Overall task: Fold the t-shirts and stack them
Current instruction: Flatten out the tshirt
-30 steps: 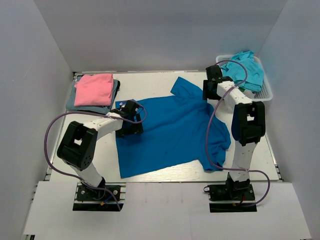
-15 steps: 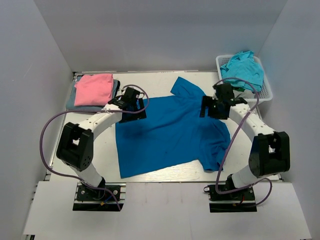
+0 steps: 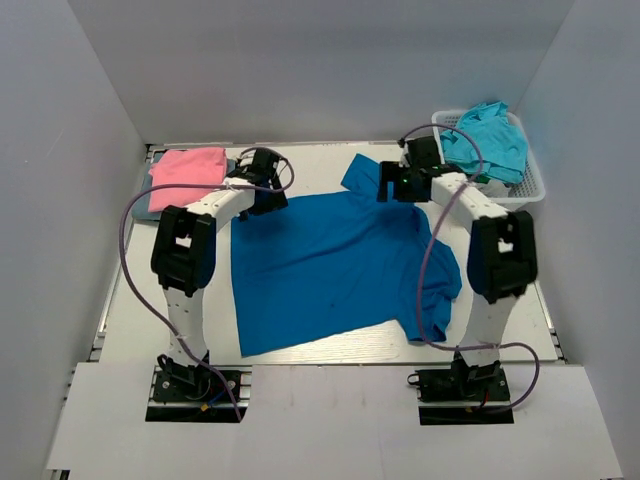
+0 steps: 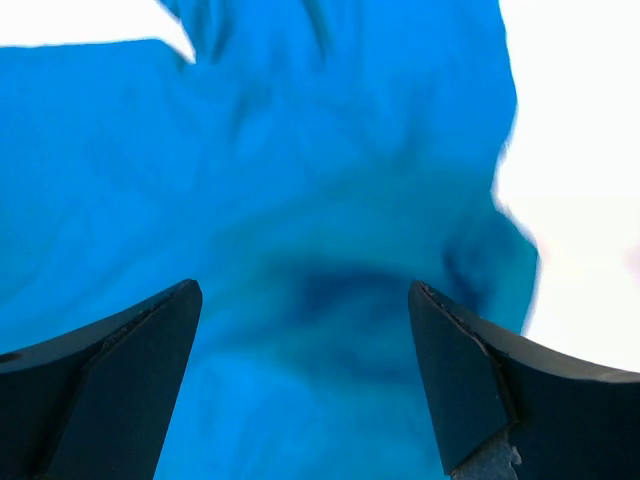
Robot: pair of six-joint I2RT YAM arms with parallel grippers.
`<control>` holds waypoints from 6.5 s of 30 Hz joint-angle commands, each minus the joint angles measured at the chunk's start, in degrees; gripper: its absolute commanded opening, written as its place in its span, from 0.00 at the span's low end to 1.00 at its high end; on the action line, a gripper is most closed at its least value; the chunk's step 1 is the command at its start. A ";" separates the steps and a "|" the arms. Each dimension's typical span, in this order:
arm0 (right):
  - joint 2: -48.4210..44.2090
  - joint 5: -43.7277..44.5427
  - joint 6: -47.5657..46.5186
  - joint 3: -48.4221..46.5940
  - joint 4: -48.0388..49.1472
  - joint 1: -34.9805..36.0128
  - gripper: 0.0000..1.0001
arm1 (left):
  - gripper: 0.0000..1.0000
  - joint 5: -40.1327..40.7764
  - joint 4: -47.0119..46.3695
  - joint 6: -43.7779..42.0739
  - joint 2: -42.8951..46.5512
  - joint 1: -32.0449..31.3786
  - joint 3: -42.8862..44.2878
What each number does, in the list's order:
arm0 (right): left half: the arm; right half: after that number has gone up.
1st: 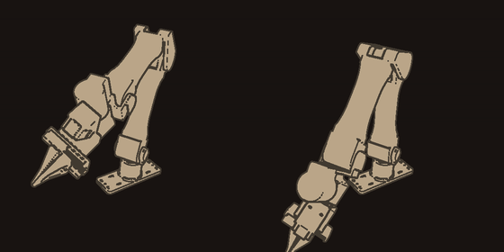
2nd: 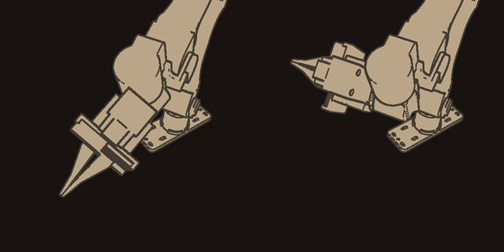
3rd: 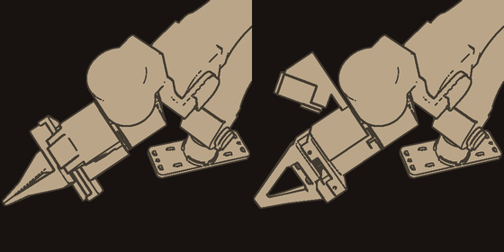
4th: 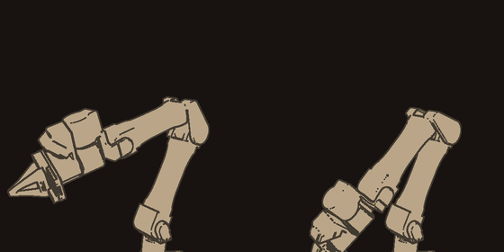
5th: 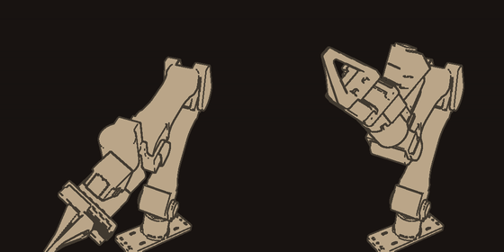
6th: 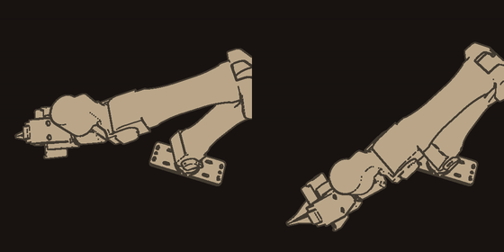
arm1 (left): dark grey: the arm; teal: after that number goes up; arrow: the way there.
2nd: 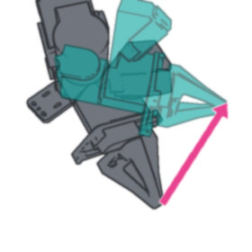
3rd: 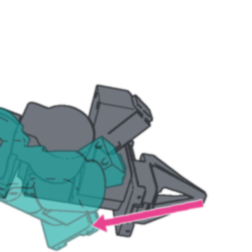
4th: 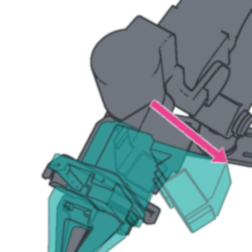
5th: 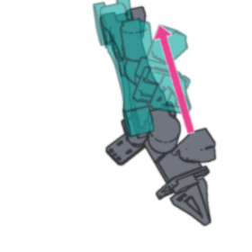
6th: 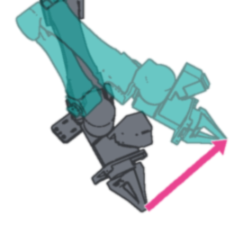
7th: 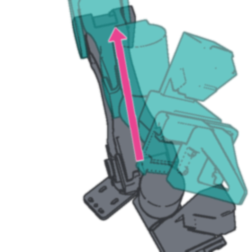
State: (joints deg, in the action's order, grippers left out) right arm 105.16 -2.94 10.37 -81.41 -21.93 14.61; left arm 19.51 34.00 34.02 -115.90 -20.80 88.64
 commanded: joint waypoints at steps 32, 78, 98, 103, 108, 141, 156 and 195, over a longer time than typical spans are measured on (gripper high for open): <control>25.22 7.85 4.94 -40.76 0.34 1.38 0.90 | 1.00 -10.72 -0.80 -15.82 -18.07 8.41 35.28; -44.26 12.26 36.30 47.48 -25.00 3.67 0.00 | 0.72 -1.93 6.44 25.92 47.96 9.55 -57.79; -53.13 11.29 42.63 41.94 -40.58 3.05 0.67 | 0.00 -4.13 7.21 23.37 47.68 9.55 -57.35; -52.26 3.57 31.41 39.67 -31.61 3.58 0.79 | 0.00 -0.35 17.77 28.38 49.36 9.55 -54.80; -49.18 7.67 26.11 32.02 -26.77 3.41 0.90 | 0.00 -0.35 27.60 34.52 49.89 9.55 -50.77; 22.01 3.56 15.64 -16.95 0.14 -3.97 0.90 | 1.00 -10.19 -5.70 9.84 12.55 8.40 -19.03; 14.11 9.62 24.34 -0.42 4.44 -9.42 0.90 | 1.00 -7.03 -2.97 11.50 11.39 9.11 -25.89; 14.45 7.77 3.78 -14.82 5.60 -3.18 0.90 | 1.00 -14.59 -3.68 -2.20 -1.40 8.58 5.65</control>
State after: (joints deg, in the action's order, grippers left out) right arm 119.92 3.99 15.44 -91.98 -16.99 11.42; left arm 5.93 28.21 34.20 -112.09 -12.12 89.01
